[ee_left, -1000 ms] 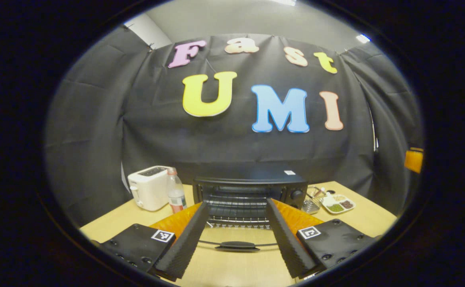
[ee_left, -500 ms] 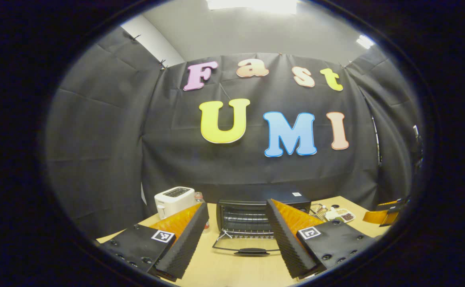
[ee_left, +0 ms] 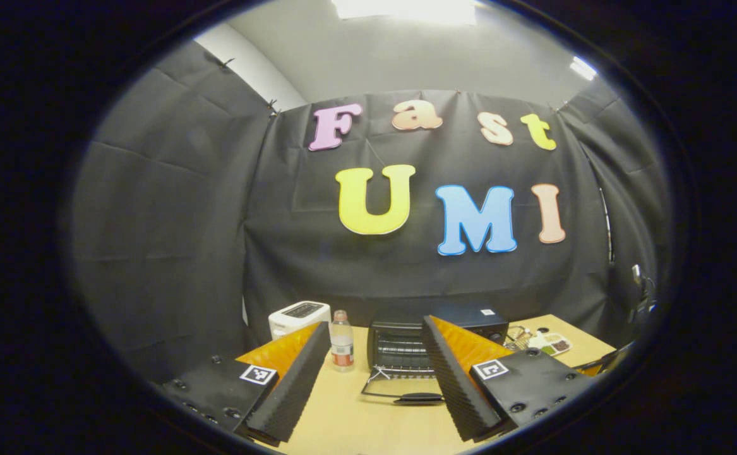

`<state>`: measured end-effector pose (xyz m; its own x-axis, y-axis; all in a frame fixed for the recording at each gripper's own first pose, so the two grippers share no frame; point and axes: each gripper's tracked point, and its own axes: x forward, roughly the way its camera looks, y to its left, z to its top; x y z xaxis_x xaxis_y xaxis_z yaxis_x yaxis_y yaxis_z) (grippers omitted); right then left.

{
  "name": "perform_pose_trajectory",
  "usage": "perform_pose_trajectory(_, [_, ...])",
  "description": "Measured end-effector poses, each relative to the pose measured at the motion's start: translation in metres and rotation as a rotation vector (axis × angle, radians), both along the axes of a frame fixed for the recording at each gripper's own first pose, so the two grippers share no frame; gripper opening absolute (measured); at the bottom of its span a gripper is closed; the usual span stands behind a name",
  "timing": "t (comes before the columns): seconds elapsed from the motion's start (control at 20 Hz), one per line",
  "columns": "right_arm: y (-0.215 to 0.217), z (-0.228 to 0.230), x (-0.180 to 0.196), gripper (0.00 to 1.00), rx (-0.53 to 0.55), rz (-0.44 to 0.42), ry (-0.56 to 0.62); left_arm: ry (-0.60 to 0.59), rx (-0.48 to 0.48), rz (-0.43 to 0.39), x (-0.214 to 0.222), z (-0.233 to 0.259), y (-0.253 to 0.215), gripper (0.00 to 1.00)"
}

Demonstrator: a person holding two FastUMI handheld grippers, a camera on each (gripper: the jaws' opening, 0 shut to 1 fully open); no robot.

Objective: Open the electric oven with the left hand, put the food in, and close the electric oven.

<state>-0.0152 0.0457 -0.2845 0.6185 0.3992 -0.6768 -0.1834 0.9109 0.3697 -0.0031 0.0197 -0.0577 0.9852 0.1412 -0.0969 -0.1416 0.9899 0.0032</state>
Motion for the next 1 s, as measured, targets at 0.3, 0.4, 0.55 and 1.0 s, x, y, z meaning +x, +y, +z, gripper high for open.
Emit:
perform_pose_trajectory(0.3, [0.003,-0.037,-0.011,0.91,0.047,-0.057,0.137,0.023,-0.003,0.048,-0.010,-0.008,0.026,0.96])
perform_pose_trajectory(0.4, [0.007,-0.046,-0.016,0.96,0.081,-0.071,0.186,0.026,-0.018,0.070,-0.014,-0.010,0.036,0.95])
perform_pose_trajectory(0.55, [0.012,-0.058,-0.025,0.74,0.149,-0.109,0.274,0.034,-0.024,0.109,-0.019,-0.016,0.053,0.92])
perform_pose_trajectory(1.0, [0.023,-0.052,-0.026,0.25,0.334,-0.180,0.372,0.051,-0.055,0.151,-0.027,-0.029,0.072,0.97])
